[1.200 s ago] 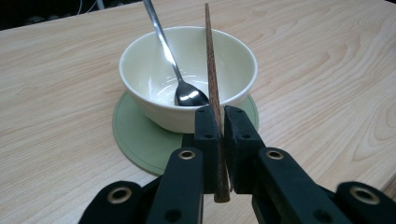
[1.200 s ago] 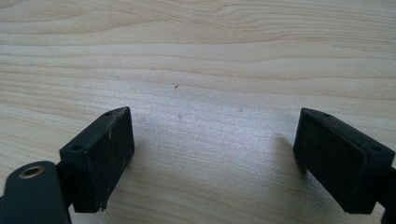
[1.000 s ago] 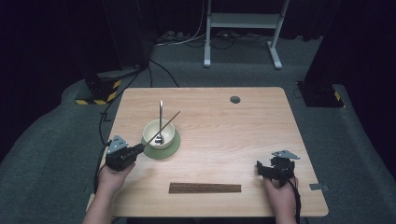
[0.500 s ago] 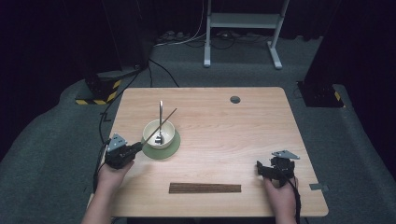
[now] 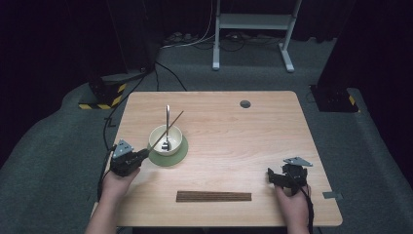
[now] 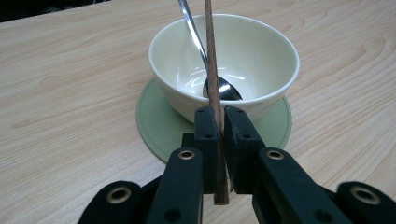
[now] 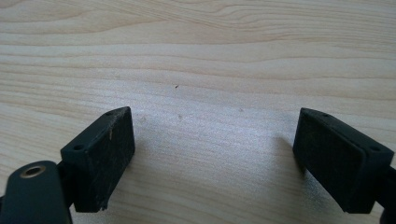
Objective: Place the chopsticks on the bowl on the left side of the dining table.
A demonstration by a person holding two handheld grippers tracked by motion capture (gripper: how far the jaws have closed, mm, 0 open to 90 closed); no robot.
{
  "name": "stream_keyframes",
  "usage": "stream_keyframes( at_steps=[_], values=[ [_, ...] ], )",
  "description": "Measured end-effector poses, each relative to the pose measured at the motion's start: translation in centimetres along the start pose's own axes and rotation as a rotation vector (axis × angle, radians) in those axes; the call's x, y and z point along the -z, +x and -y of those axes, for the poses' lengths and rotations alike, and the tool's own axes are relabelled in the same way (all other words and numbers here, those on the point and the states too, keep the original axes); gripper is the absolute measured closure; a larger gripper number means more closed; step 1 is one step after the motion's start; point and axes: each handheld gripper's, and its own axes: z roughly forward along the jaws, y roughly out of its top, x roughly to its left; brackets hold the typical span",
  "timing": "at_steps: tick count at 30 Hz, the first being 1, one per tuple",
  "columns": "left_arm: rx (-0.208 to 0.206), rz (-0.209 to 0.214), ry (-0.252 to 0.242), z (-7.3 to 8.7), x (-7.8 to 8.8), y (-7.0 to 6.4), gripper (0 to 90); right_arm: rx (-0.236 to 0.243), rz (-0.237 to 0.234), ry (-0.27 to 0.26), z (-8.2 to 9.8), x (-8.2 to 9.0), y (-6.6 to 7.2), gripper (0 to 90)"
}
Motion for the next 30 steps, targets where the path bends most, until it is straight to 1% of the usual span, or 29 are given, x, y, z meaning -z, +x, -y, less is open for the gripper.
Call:
stream_keyframes(
  at_steps=[2, 3, 4, 5, 6, 9, 10, 11, 12, 13, 14, 15, 16, 17, 18, 20, 23, 24, 25, 26, 27, 28, 29, 30],
  values=[
    [-0.008, 0.001, -0.002, 0.0, 0.0, 0.1, 83.5, 0.000, 0.000, 0.000, 0.0, 0.0, 0.0, 12.5],
    [0.001, -0.001, -0.002, 0.0, 0.1, 0.0, 83.5, 0.000, 0.000, 0.000, 0.0, 0.0, 0.0, 12.6],
    [0.001, 0.002, -0.001, 0.0, 0.1, 0.0, 83.4, 0.000, 0.000, 0.000, 0.0, 0.0, 0.0, 12.6],
    [-0.016, 0.001, 0.016, -0.1, 0.2, 0.2, 83.3, 0.000, 0.000, 0.000, 0.0, 0.0, 0.0, 12.6],
    [-0.019, 0.001, 0.017, -0.1, 0.2, 0.2, 83.2, 0.000, 0.000, 0.000, 0.0, 0.0, 0.0, 12.5],
    [-0.014, -0.001, 0.015, -0.1, 0.3, 0.2, 82.9, 0.000, 0.000, 0.000, 0.0, 0.0, 0.0, 12.6],
    [-0.014, -0.001, 0.016, -0.1, 0.3, 0.2, 82.1, 0.000, 0.000, 0.000, 0.0, 0.0, 0.0, 12.6],
    [0.005, -0.006, 0.001, -0.1, 0.3, 0.1, 79.7, 0.000, 0.000, 0.000, 0.0, 0.0, 0.0, 12.6],
    [-0.003, -0.009, 0.010, -0.1, 0.5, 0.1, 77.5, 0.000, 0.000, 0.000, 0.0, 0.0, 0.0, 12.6],
    [0.004, -0.012, -0.004, -0.1, 0.5, 0.0, 76.2, 0.000, 0.000, 0.000, 0.0, 0.0, 0.0, 12.6],
    [-0.010, -0.010, 0.004, -0.2, 0.7, -0.1, 75.3, 0.000, 0.000, 0.000, 0.0, 0.0, 0.0, 12.6],
    [-0.019, -0.009, 0.000, -0.2, 0.9, -0.3, 74.0, 0.000, 0.000, 0.000, 0.0, 0.0, 0.0, 12.6],
    [-0.002, -0.013, -0.019, -0.2, 1.0, -0.6, 72.5, 0.000, 0.000, 0.000, 0.0, 0.0, 0.0, 12.6],
    [0.001, -0.008, -0.027, -0.2, 1.2, -0.9, 71.6, 0.000, 0.000, 0.000, 0.0, 0.0, 0.0, 12.6],
    [0.003, -0.001, -0.041, -0.2, 1.4, -1.3, 71.2, 0.000, 0.000, 0.000, 0.0, 0.0, 0.0, 12.6],
    [-0.008, 0.008, -0.052, -0.3, 1.8, -2.1, 71.1, 0.000, 0.000, 0.000, 0.0, 0.0, 0.0, 12.6],
    [-0.002, 0.036, -0.083, -0.4, 2.0, -3.5, 71.1, 0.000, 0.000, 0.000, 0.0, 0.0, 0.0, 12.6],
    [-0.027, 0.046, -0.078, -0.4, 2.1, -3.9, 71.1, 0.000, 0.000, 0.000, 0.0, 0.0, 0.0, 12.6],
    [-0.016, 0.049, -0.080, -0.3, 2.0, -4.4, 71.2, 0.000, 0.001, 0.000, 0.0, 0.0, 0.0, 12.7],
    [-0.008, 0.064, -0.093, -0.2, 1.9, -5.0, 71.2, 0.000, 0.001, 0.000, 0.0, 0.0, 0.0, 12.7],
    [0.008, 0.074, -0.103, -0.1, 1.7, -5.4, 71.2, 0.000, 0.000, 0.000, 0.0, 0.0, 0.0, 12.7],
    [0.008, 0.086, -0.102, 0.0, 1.6, -5.8, 71.2, 0.000, 0.000, 0.000, 0.0, 0.0, 0.0, 12.7],
    [-0.081, 0.099, -0.031, -0.1, 1.9, -5.6, 71.2, 0.000, 0.000, 0.000, 0.0, 0.0, 0.0, 12.7],
    [-0.093, 0.104, -0.022, 0.0, 1.8, -5.8, 71.2, 0.000, 0.000, 0.000, 0.0, 0.0, 0.0, 12.7]
  ],
)
